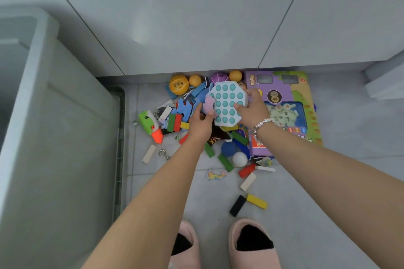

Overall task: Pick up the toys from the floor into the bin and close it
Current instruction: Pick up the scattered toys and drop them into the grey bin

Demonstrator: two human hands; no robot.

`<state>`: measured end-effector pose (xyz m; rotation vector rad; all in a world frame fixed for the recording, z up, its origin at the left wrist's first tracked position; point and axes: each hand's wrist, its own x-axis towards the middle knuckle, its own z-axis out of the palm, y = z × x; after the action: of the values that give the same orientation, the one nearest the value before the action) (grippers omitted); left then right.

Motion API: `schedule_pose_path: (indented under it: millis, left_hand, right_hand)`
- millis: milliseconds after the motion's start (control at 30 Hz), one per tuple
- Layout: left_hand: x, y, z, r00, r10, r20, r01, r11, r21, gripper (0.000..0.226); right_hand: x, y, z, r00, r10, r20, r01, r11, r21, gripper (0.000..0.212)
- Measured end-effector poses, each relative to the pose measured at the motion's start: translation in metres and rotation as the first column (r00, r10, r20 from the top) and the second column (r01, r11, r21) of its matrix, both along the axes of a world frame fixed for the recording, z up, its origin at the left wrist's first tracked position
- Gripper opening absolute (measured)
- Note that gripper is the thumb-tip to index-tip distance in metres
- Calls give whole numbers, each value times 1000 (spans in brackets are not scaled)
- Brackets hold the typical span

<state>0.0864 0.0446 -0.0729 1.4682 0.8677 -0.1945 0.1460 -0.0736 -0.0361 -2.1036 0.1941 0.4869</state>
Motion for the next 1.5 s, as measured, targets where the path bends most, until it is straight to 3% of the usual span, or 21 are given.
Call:
schedule_pose_path:
  millis: [200,433,567,633,767,967,1067,1133,1200,1267,1333,1400,1500]
  left_hand:
    - [-5,9,2,996,59,61,-62,997,53,47]
    - [-16,11,18,985,79,150,-86,995,40,41]
    - [-25,14,37,967,156,202,-156,988,-13,39]
    - [-33,19,53,952,195,236,-199,980,-7,37]
    - [-58,32,94,918,215,334,-257,962,87,35]
    - [-105,57,173,840,219,497,-361,909,210,38]
    - [-138,79,208,777,316,545,-520,810,271,40]
    - [-161,98,225,688,455,565,-672,694,260,40]
    - [-183,117,232,584,580,568,-792,561,242,45]
    - [-200,131,231,543,672,503,-836,489,249,52]
    - [-208,135,227,595,711,374,-803,513,302,56]
    - [-210,133,221,678,696,236,-728,594,341,59]
    - [-211,127,220,770,619,156,-629,694,350,55]
  right_hand:
    - [-18,5,-1,974,-102,-204,163,937,310,35]
    - [-42,11,4,913,-149,-380,332,813,479,35]
    - [-54,15,14,889,-93,-448,363,737,569,33]
    - [-59,19,22,909,-54,-414,305,764,569,33]
    - [-71,26,50,975,90,-205,15,888,459,30]
    - [-96,60,114,978,205,-48,-150,838,524,14]
    - [-111,88,153,942,331,50,-296,756,584,11]
    - [-124,104,174,889,446,108,-419,693,586,22]
    - [-136,116,182,827,542,150,-526,651,547,33]
    - [-148,125,181,752,632,187,-635,617,465,39]
    - [-158,133,175,636,735,236,-762,549,344,44]
    - [-167,142,169,557,789,260,-823,485,295,45]
    - [-173,154,163,559,785,268,-822,482,302,43]
